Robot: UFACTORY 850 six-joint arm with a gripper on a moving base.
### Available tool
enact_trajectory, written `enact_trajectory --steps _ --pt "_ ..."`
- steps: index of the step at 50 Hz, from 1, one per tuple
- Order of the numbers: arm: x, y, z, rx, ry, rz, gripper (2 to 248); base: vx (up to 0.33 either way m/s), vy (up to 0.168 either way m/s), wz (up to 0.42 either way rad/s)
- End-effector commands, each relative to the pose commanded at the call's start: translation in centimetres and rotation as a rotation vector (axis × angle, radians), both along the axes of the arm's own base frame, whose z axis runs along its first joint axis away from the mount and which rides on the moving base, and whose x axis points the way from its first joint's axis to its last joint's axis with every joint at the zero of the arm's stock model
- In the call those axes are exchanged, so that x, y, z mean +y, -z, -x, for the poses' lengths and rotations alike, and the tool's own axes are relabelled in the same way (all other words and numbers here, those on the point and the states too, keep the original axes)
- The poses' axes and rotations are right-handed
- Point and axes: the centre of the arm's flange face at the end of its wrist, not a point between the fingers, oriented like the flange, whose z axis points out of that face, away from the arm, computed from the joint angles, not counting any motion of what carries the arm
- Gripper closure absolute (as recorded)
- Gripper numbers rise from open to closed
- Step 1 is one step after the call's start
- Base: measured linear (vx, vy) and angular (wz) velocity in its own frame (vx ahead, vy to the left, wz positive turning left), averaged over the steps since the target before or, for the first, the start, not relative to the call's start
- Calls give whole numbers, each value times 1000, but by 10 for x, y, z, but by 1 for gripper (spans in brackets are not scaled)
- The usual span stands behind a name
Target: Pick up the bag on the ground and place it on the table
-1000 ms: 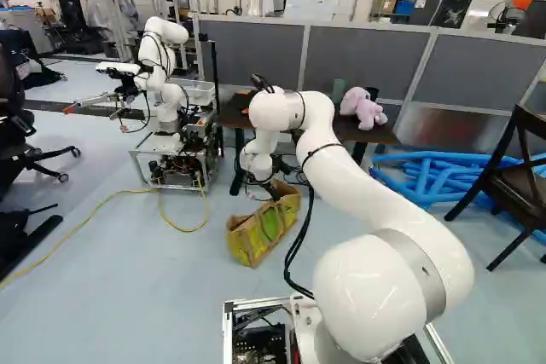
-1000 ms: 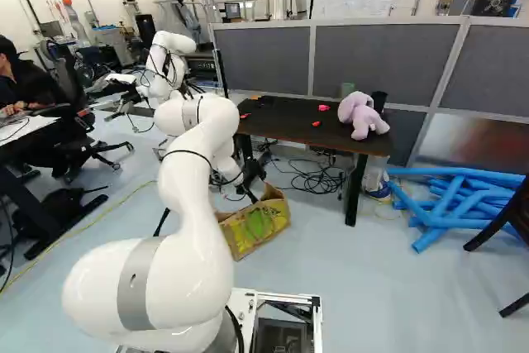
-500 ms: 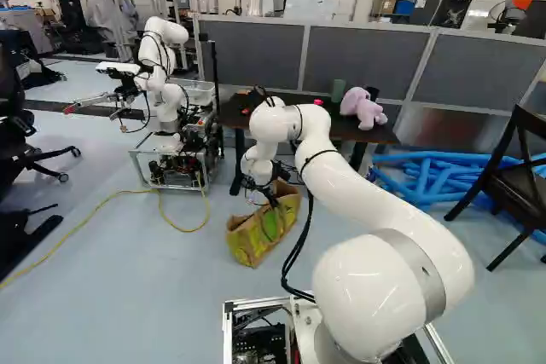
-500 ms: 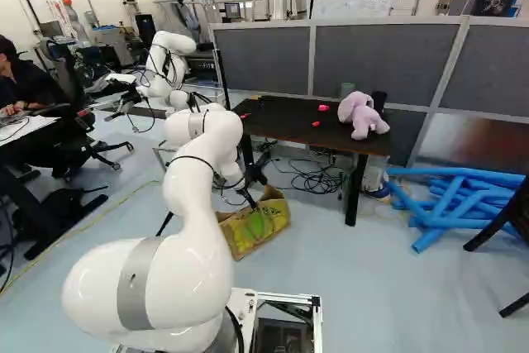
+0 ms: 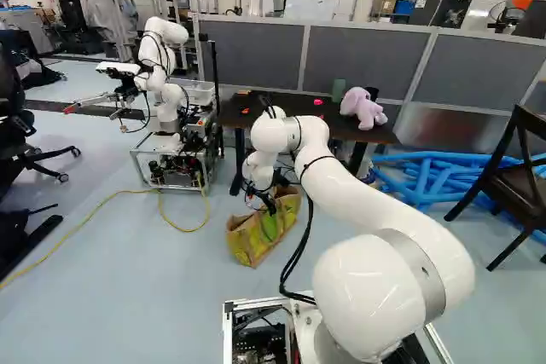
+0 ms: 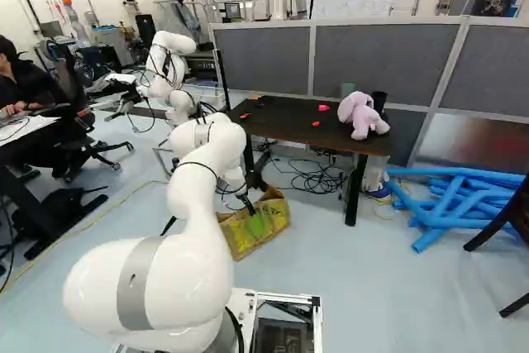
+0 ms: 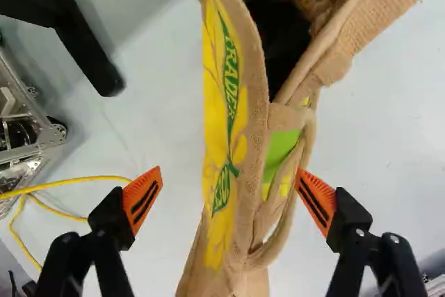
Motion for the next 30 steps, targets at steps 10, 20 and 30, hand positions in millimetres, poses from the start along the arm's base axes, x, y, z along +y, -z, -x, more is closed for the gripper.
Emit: enact_trajectory --steps 10,20,30 --pt "-7 16 2 30 9 -16 3 0 0 0" --pt "-14 31 2 33 20 -19 3 0 0 0" --pt "-17 46 2 31 24 -19 3 0 0 0"
